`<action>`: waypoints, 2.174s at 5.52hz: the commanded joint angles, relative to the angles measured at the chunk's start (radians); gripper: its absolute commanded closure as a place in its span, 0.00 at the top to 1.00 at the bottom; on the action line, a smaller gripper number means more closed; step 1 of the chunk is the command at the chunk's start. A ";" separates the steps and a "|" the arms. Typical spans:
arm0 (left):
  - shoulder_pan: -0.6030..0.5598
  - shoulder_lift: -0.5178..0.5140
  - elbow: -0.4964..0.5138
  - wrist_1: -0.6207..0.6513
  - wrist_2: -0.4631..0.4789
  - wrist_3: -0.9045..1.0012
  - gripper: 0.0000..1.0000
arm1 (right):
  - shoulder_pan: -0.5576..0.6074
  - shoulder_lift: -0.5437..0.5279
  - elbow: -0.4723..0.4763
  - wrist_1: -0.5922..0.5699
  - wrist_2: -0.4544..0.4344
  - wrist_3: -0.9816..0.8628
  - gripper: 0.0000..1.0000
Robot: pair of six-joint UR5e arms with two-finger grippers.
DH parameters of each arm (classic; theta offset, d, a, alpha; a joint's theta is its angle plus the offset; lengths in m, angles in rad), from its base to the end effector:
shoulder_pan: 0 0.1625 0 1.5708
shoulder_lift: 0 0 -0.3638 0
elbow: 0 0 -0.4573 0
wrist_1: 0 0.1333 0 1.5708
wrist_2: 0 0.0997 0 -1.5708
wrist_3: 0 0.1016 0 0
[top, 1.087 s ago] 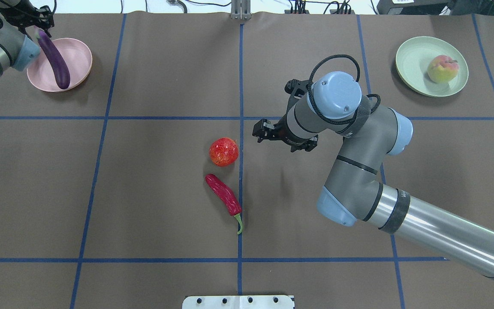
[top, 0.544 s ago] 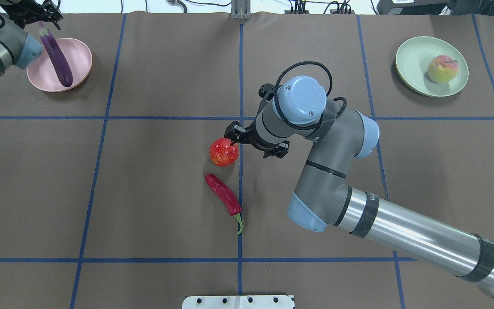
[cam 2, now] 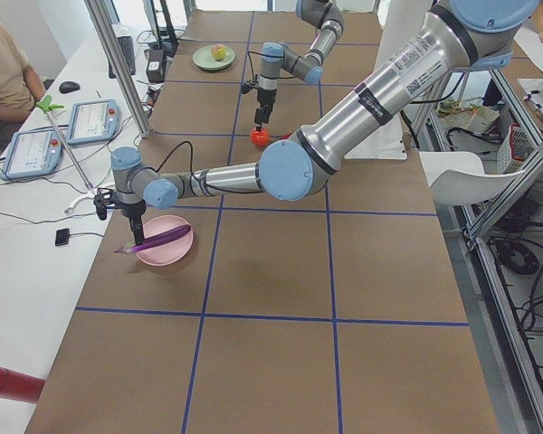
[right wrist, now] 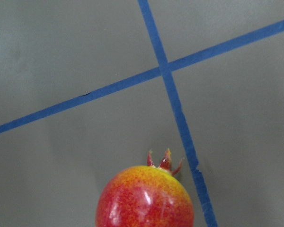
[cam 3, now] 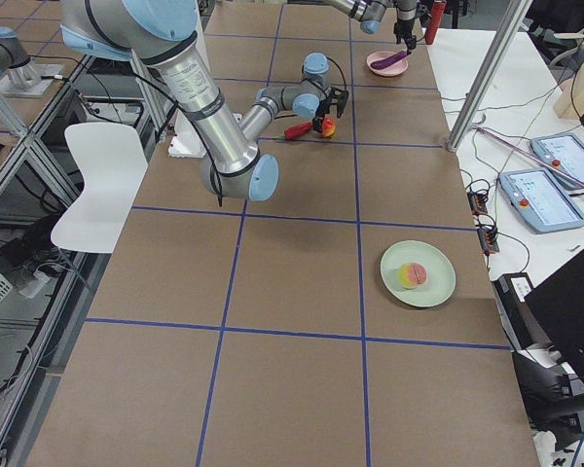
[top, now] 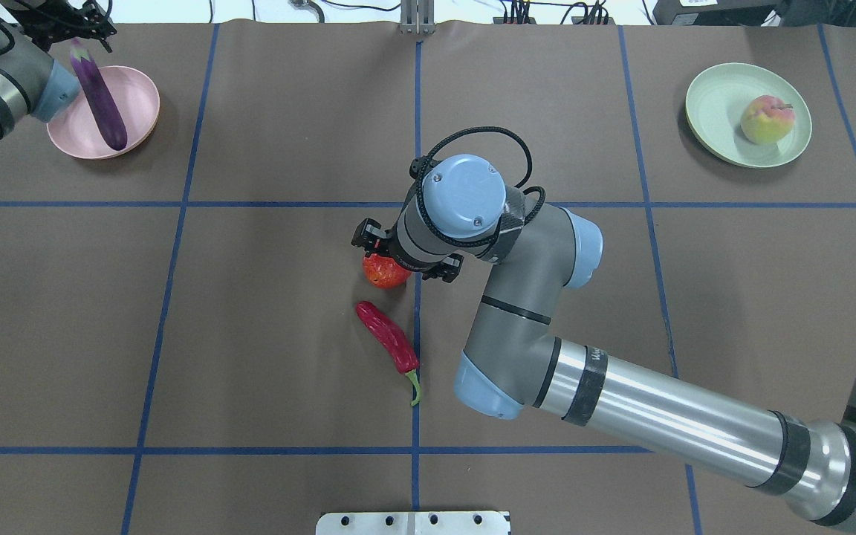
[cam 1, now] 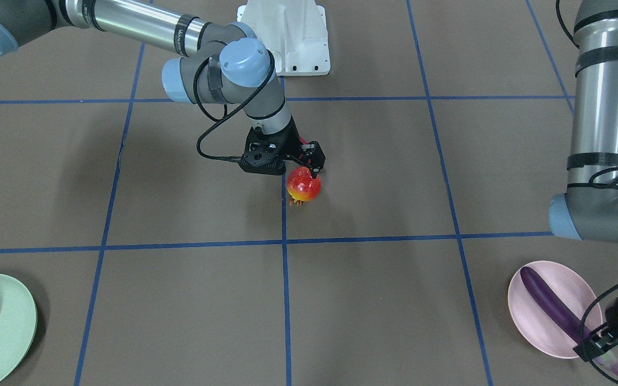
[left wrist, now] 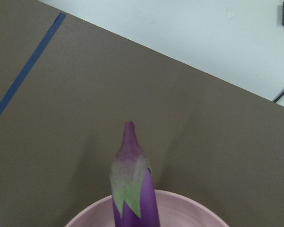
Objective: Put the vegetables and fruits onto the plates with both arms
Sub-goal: 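Lower the right gripper onto the tomato and grasp it while the left releases the eggplant, then carry the tomato to the green plate while the left gripper reaches the chili pepper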
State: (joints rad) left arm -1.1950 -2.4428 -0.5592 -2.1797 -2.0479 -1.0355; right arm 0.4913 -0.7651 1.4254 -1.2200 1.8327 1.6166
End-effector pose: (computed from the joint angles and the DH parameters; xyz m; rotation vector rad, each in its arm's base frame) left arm 0.2354 -0.8328 0.4956 0.0472 0.6625 -0.5237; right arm -0.6194 -0.4527 0.1016 -0.0113 -1.0384 0.3560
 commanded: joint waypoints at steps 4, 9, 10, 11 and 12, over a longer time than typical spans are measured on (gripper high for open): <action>0.014 0.028 -0.179 0.070 -0.003 -0.076 1.00 | -0.005 0.043 -0.071 0.002 -0.009 0.011 0.38; 0.364 0.116 -0.785 0.263 -0.137 -0.870 1.00 | 0.279 0.006 -0.028 -0.009 0.277 -0.073 0.00; 0.421 0.113 -0.871 0.382 -0.137 -0.958 0.98 | 0.347 -0.031 -0.040 -0.012 0.293 -0.183 0.00; 0.513 0.116 -0.948 0.494 -0.083 -1.003 0.98 | 0.405 -0.042 -0.090 -0.027 0.292 -0.286 0.00; 0.591 0.114 -0.971 0.533 -0.022 -1.053 0.98 | 0.474 -0.042 -0.158 -0.032 0.289 -0.376 0.00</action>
State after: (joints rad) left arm -0.6788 -2.3280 -1.4925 -1.7034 -2.1215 -2.0383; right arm 0.9011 -0.8016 1.3243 -1.2450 2.1214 1.3310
